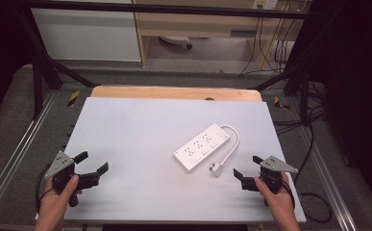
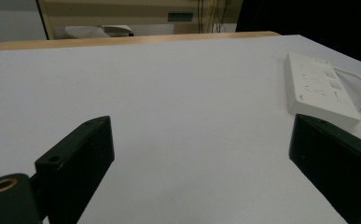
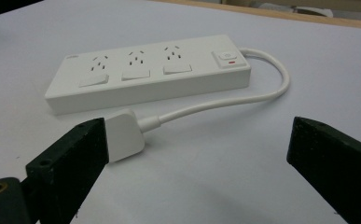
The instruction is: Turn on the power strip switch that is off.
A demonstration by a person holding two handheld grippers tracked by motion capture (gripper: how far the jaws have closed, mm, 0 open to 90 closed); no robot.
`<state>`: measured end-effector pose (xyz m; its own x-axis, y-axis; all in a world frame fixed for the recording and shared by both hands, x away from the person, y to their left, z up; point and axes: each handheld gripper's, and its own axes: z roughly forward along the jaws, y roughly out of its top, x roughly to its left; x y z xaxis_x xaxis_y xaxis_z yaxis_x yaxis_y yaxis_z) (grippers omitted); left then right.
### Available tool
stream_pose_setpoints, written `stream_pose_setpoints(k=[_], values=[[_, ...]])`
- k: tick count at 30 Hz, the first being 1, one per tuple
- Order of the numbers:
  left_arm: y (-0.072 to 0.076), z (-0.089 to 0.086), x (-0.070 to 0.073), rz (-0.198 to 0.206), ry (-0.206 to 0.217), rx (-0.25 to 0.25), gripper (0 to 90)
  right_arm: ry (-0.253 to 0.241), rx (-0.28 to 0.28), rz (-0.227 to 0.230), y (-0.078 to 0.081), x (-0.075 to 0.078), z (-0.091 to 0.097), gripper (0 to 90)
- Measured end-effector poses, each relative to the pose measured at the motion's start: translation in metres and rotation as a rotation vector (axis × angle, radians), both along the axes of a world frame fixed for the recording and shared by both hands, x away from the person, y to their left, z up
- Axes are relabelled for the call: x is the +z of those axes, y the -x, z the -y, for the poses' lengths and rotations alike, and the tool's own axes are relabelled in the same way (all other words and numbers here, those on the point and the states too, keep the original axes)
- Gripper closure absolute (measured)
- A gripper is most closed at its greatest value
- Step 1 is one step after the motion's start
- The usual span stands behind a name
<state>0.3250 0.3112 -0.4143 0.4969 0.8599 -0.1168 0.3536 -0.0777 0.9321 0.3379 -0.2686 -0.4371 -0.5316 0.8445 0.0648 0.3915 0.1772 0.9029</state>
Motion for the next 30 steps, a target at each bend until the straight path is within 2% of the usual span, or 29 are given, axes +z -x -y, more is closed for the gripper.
stream_pose_setpoints(k=[2, 9, 13, 20, 28, 30], values=[[0.000, 0.001, 0.000, -0.005, -0.010, -0.003, 6.4, -0.004, -0.007, -0.004, -0.001, 0.001, 0.001, 5.8], [0.000, 0.004, -0.001, -0.009, -0.004, -0.011, 5.8, -0.023, -0.035, -0.023, -0.001, 0.004, 0.001, 4.3], [-0.001, 0.005, -0.002, -0.014, -0.004, -0.013, 5.8, -0.038, -0.049, -0.019, -0.001, 0.007, 0.002, 3.5], [-0.001, 0.005, -0.002, -0.019, 0.004, 0.000, 6.0, -0.033, -0.069, -0.010, 0.000, 0.010, -0.003, 3.1], [-0.001, 0.006, -0.003, -0.035, 0.018, -0.001, 6.0, -0.031, -0.053, -0.023, -0.001, 0.015, -0.015, 4.0], [-0.001, 0.006, -0.003, -0.035, 0.019, -0.002, 6.0, -0.046, -0.049, -0.028, -0.001, 0.018, -0.018, 4.6]])
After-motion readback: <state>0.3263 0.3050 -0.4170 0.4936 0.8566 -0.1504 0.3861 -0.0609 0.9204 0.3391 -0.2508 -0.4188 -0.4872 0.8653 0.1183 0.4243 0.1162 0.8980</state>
